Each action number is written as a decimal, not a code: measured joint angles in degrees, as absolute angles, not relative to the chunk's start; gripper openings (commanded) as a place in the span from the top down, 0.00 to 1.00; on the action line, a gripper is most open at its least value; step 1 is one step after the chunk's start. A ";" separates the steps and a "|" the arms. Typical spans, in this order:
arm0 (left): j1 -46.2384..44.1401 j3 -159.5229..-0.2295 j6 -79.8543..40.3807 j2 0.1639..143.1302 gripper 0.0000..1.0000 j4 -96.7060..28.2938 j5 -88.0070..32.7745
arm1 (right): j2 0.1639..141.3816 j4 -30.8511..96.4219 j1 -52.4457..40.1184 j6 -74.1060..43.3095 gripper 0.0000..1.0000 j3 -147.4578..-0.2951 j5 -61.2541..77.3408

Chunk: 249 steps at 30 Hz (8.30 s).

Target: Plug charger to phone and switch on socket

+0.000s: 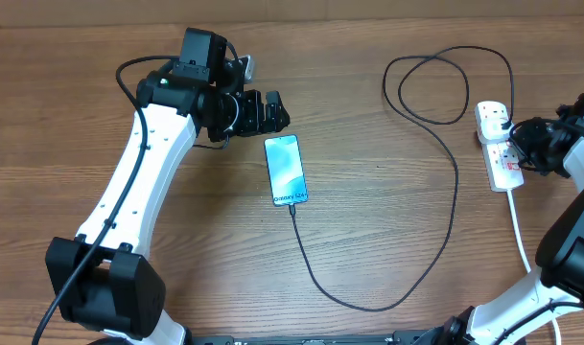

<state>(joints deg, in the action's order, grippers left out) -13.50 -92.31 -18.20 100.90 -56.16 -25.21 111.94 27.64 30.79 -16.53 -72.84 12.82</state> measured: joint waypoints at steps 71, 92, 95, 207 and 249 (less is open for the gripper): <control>-13.50 -92.31 -16.64 100.90 0.00 -56.93 -25.23 | 103.59 58.30 25.87 -24.36 0.96 -82.52 0.45; -13.50 -92.31 -11.57 84.95 0.00 -66.94 -23.81 | 58.08 73.21 2.94 -7.53 0.93 -83.35 18.96; -13.50 -92.31 -11.40 77.93 0.00 -69.73 -21.54 | 55.16 75.81 -0.82 -6.83 0.93 -83.35 19.77; -2.50 -7.25 -17.26 0.95 0.01 2.33 -3.14 | 50.30 84.73 -4.93 -5.96 0.00 -83.35 20.58; -2.50 -0.47 -21.74 0.73 0.00 -4.36 0.32 | 50.30 84.73 -4.93 -5.96 0.00 -83.35 20.58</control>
<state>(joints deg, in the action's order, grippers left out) -2.50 -0.47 -21.74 0.73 -4.36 0.32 50.30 84.73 -4.93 -5.96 -83.35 20.58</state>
